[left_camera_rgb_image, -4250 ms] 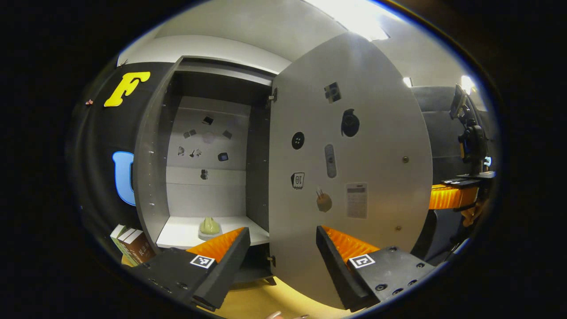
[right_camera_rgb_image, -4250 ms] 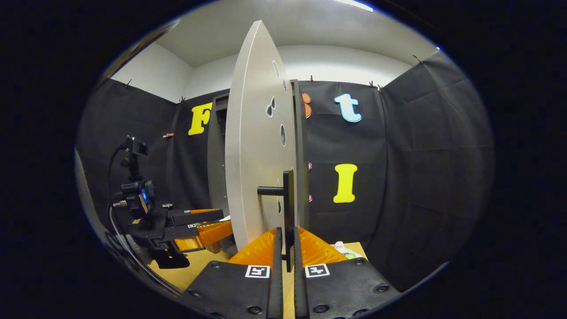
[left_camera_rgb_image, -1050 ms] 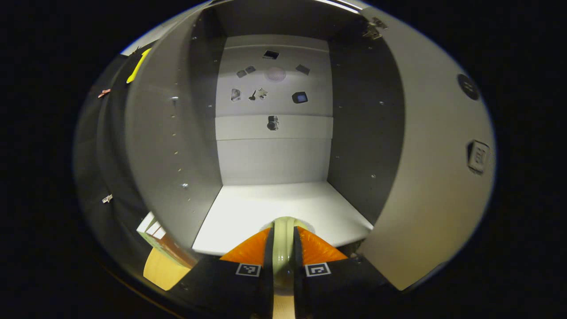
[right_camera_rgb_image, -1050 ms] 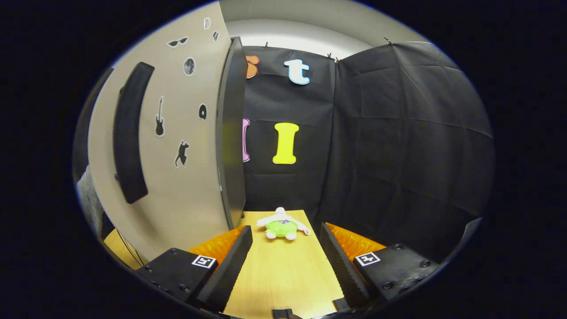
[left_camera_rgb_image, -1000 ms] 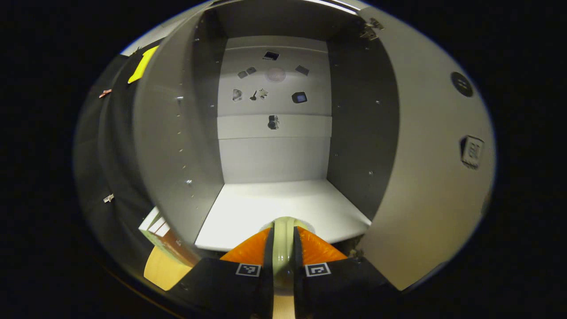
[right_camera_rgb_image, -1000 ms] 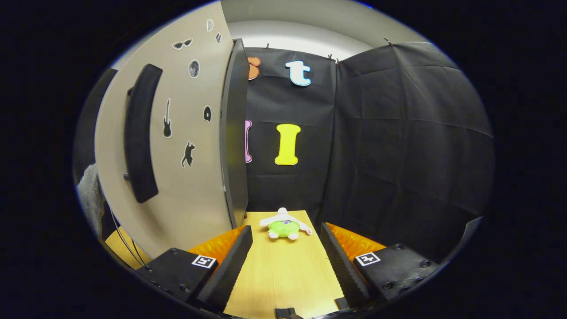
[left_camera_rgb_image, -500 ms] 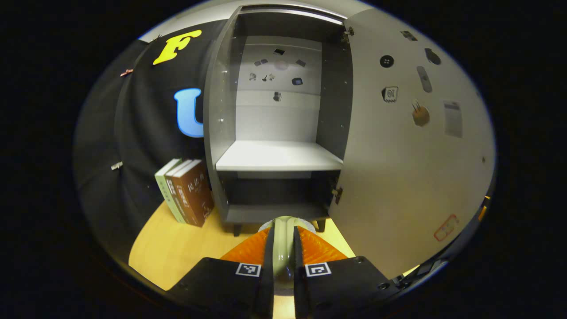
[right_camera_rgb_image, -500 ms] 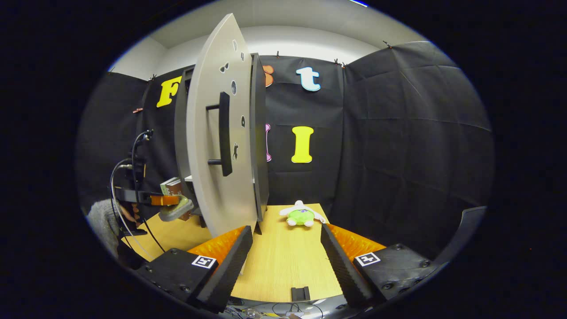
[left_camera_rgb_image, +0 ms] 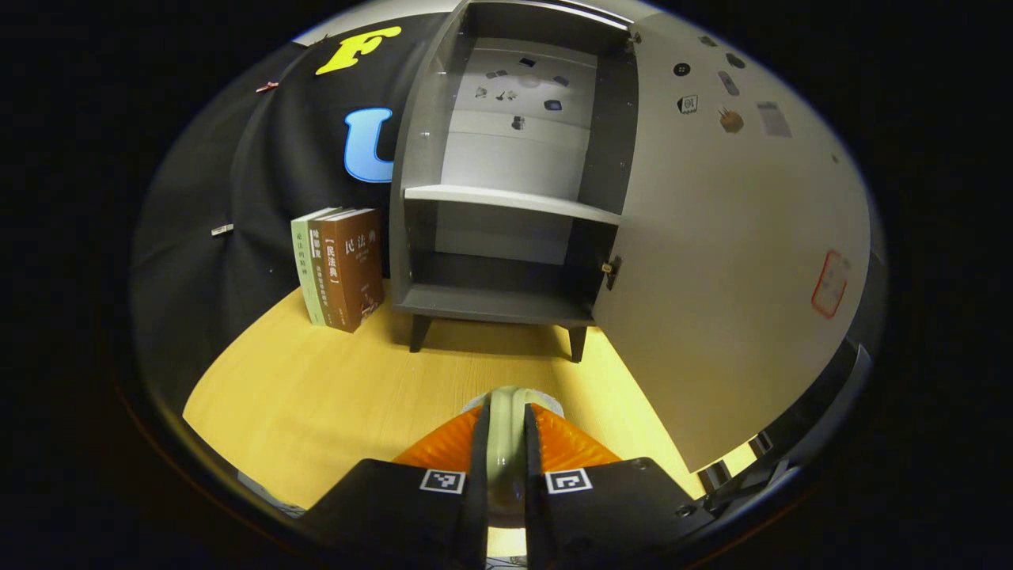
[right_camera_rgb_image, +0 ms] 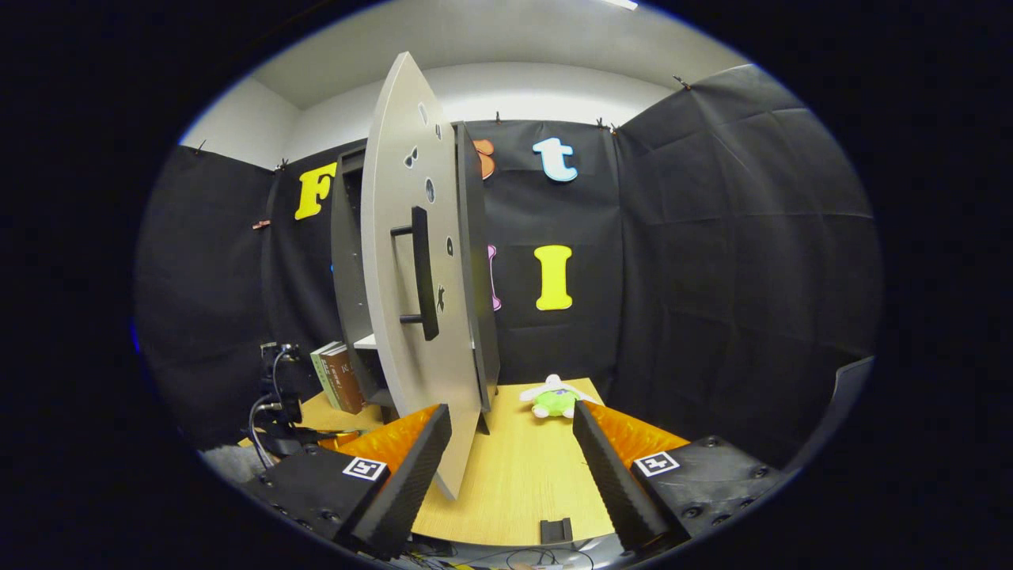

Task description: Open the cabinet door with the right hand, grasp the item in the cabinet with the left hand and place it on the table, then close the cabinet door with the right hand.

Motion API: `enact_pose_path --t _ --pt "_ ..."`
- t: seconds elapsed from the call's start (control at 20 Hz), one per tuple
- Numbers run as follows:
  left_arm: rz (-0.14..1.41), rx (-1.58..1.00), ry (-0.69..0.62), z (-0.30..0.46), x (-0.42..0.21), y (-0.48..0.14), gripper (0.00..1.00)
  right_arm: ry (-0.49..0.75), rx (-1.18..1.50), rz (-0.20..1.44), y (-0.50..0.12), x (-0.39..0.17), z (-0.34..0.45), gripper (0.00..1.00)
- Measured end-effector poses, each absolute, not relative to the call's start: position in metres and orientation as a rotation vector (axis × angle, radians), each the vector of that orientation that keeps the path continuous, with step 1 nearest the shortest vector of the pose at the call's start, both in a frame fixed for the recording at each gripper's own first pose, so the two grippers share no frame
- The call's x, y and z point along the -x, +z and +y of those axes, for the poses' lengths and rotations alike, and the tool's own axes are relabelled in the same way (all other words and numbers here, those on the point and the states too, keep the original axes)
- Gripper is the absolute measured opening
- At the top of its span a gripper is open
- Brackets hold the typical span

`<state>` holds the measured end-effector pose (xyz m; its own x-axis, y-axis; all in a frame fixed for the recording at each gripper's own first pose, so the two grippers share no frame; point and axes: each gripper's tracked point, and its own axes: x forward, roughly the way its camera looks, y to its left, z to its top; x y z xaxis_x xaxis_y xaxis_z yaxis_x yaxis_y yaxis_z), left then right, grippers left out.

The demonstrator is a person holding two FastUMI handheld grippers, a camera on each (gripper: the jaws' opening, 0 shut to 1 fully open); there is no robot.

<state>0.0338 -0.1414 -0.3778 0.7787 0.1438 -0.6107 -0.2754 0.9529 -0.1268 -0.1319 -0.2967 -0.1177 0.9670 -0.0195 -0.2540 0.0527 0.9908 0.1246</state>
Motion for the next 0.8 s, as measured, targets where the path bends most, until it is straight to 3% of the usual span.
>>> enact_pose_path --t 0.65,0.8 --pt "0.746 0.24 0.268 -0.167 -0.007 -0.49 0.27 0.024 -0.114 0.385 -0.17 0.096 -0.319 0.98" --pt "0.769 0.243 0.241 -0.171 -0.007 -0.496 0.34 0.038 -0.12 0.393 -0.172 0.092 -0.317 0.99"
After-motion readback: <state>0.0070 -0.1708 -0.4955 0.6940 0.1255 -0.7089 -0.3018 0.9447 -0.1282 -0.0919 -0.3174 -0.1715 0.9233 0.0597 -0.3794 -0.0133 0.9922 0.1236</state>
